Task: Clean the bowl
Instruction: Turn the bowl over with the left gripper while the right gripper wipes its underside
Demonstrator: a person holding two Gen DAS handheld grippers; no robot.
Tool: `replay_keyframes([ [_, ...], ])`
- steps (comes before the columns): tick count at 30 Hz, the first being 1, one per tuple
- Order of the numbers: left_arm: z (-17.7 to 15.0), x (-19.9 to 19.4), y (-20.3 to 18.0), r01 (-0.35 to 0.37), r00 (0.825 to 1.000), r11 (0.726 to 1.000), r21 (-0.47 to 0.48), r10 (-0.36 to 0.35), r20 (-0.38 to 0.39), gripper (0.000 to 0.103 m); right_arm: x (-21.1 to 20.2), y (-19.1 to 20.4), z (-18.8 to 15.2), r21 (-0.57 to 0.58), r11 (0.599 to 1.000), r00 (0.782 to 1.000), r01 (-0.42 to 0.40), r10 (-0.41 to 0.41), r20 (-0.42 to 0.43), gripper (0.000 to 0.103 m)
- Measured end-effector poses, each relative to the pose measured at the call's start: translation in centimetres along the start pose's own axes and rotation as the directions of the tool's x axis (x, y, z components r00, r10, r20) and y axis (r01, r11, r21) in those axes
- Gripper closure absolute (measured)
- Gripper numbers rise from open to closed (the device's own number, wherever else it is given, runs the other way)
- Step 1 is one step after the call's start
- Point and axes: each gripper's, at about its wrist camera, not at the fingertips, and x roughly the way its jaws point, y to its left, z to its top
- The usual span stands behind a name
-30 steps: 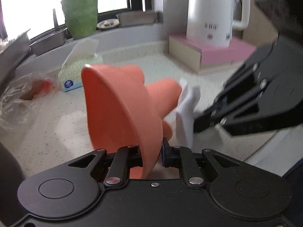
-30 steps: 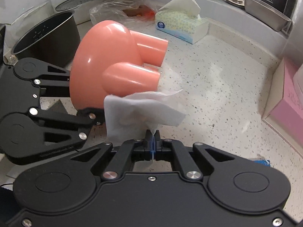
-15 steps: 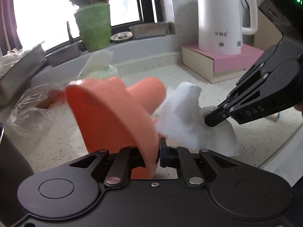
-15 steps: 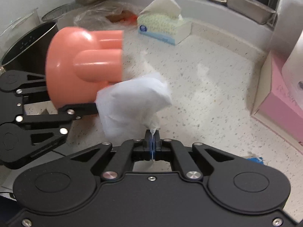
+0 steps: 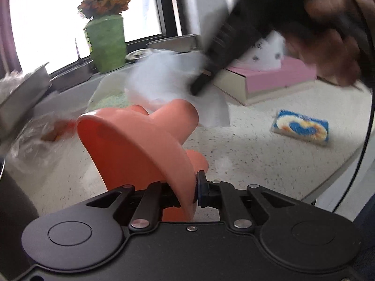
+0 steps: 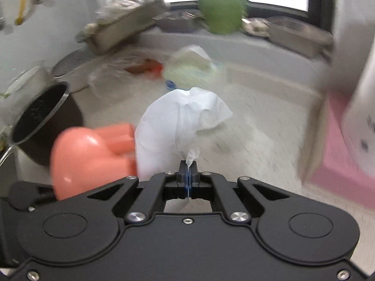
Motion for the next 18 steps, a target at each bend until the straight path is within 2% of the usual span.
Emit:
replay_keyframes([
  [6, 0.0, 0.7, -1.7, 0.052, 0.998, 0.99, 0.128, -0.054, 0.012, 0.093, 0.3, 3.5, 1.9, -0.156, 0.986, 0.998, -0.063, 0.06, -0.022, 0.102],
  [8, -0.2, 0.7, -2.1, 0.053, 0.998, 0.984, 0.168, -0.057, 0.02, 0.092, 1.0, 4.0, 2.4, -0.193, 0.98, 0.998, -0.047, 0.04, -0.038, 0.102],
  [12, -0.5, 0.2, -2.4, 0.057, 0.997, 0.979, 0.194, -0.066, 0.039, 0.092, 1.7, 3.4, 2.9, -0.196, 0.98, 0.998, -0.031, 0.019, -0.066, 0.102],
  [15, -0.3, -0.5, -2.0, 0.067, 0.995, 0.983, 0.169, -0.077, 0.059, 0.091, 2.0, 2.1, 3.1, -0.177, 0.984, 0.997, -0.029, 0.015, -0.078, 0.102],
  [18, 0.5, -1.4, -1.1, 0.072, 0.993, 0.992, 0.103, -0.081, 0.09, 0.09, 2.2, 0.3, 2.8, -0.115, 0.992, 0.996, -0.045, 0.035, -0.087, 0.102],
])
